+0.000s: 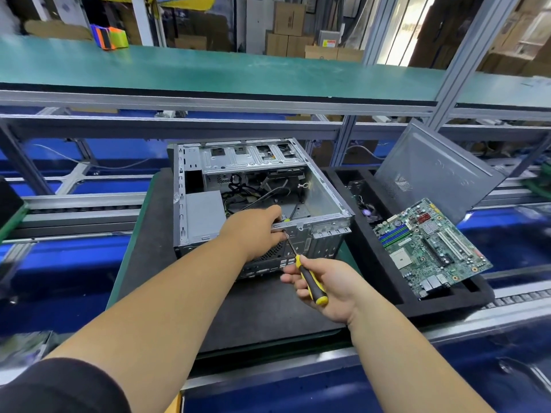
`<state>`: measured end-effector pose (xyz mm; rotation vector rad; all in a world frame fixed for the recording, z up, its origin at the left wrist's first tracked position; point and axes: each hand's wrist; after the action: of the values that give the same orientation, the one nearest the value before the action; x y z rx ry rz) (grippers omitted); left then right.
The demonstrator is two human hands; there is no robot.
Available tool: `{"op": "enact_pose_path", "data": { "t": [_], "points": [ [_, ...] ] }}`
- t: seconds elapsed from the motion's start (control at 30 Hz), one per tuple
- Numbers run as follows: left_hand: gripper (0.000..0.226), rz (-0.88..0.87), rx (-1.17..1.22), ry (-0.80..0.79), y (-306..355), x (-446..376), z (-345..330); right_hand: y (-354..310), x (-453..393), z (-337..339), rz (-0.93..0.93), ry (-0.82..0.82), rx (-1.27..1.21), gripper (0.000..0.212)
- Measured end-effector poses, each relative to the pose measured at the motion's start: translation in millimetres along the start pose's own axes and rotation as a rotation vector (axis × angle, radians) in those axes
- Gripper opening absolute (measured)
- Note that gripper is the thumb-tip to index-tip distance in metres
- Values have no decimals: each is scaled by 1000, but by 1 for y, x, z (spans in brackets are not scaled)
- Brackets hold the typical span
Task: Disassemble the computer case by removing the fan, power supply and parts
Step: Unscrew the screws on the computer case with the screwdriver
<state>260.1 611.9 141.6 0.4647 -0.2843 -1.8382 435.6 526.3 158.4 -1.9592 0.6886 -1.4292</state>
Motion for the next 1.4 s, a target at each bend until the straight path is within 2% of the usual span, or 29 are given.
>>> {"op": "enact_pose_path", "data": {
  "t": [0.2,0.27,0.4,0.47,0.5,0.57,0.67,0.73,0.87,1.07,1.2,1.27,1.4],
  "points": [
    [25,-56,35,-34,-3,1,3,12,-7,-8,170,168,232,23],
    [24,-57,41,-46,-3,1,4,11,-6,-13,235,282,488,22],
    [22,-61,42,-77,-3,1,3,9,-2,-22,338,624,1261,19],
    [22,-59,42,-87,-3,0,4,9,-1,-26,384,693,1380,16],
    [21,-56,44,-91,-3,0,4,9,-1,-27,383,682,1366,17],
    [21,-52,52,-93,-4,-1,4,6,-2,-25,319,593,1179,22],
    [22,-52,53,-89,-5,-1,2,3,-3,-21,99,381,585,30],
    [22,-53,51,-90,-6,-1,2,3,-2,-16,30,255,274,36],
    [21,-56,47,-103,-5,-2,2,2,4,-10,4,118,61,36],
    [18,-64,36,-116,-3,-3,3,6,3,-13,62,169,62,32],
    [17,-61,33,-120,-2,-3,3,9,-1,-16,122,290,222,25],
    [16,-53,37,-133,-2,-3,3,11,-2,-17,185,382,371,28],
    [16,-51,34,-141,-1,-3,3,15,-4,-15,302,635,961,35]
  ]
}}
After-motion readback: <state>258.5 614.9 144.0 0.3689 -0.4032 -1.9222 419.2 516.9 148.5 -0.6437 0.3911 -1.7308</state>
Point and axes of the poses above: each hand's wrist, its own x-axis away from the middle knuckle, its own z-axis out of the back of the hand, y = z × x, and after that the axes turned 11 degrees about x, right-handed
